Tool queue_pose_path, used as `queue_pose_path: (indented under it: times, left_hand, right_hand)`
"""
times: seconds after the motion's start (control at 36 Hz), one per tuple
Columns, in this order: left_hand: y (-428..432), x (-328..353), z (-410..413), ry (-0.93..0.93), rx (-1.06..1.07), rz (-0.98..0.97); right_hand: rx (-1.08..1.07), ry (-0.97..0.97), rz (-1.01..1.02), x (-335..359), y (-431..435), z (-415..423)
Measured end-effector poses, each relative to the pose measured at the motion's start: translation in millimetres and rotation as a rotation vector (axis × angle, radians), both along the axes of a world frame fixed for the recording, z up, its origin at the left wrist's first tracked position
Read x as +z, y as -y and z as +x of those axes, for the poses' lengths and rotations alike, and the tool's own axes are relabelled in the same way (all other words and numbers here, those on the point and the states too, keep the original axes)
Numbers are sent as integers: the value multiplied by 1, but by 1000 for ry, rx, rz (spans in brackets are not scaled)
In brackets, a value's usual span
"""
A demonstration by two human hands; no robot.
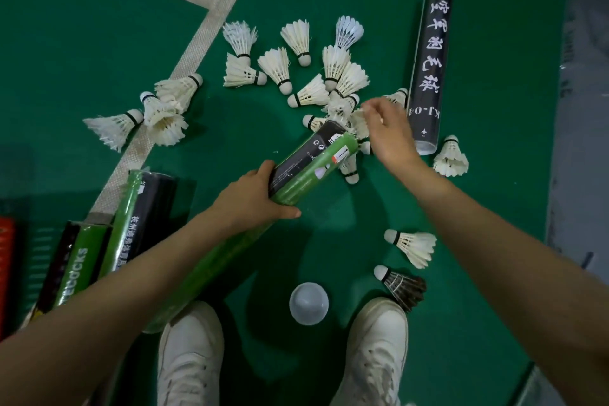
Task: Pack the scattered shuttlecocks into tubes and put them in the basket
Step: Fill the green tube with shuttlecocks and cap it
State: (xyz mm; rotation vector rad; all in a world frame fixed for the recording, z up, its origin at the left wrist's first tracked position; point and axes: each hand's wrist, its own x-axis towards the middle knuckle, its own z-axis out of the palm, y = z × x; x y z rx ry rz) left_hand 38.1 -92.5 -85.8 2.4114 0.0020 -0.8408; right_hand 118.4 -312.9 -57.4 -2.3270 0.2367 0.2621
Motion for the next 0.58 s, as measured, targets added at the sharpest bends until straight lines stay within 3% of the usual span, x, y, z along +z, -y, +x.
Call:
queue_pose_path:
  times: [0.08, 0.14, 0.22, 0.44, 0.5, 0.58]
  left_hand:
    - [-5, -2, 13, -7, -5, 22]
    - [-6, -3, 20, -8, -8, 34]
    - [-6, -5, 26, -21, 9, 23]
    - [-2, -12, 12, -11, 78, -4]
    - [-2, -11, 7, -8, 82, 2]
    - [-5, -7, -1, 18, 95, 9]
  right_hand:
    - [252, -125, -418, -20, 15, 26]
    - [374, -223, -606, -30, 18, 34]
    - [512, -194, -789, -42, 20, 37]
    - [507, 40, -790, -42, 31, 36]
    - [384, 141, -671, -35, 33, 35]
    - [115, 312, -335, -19, 26, 25]
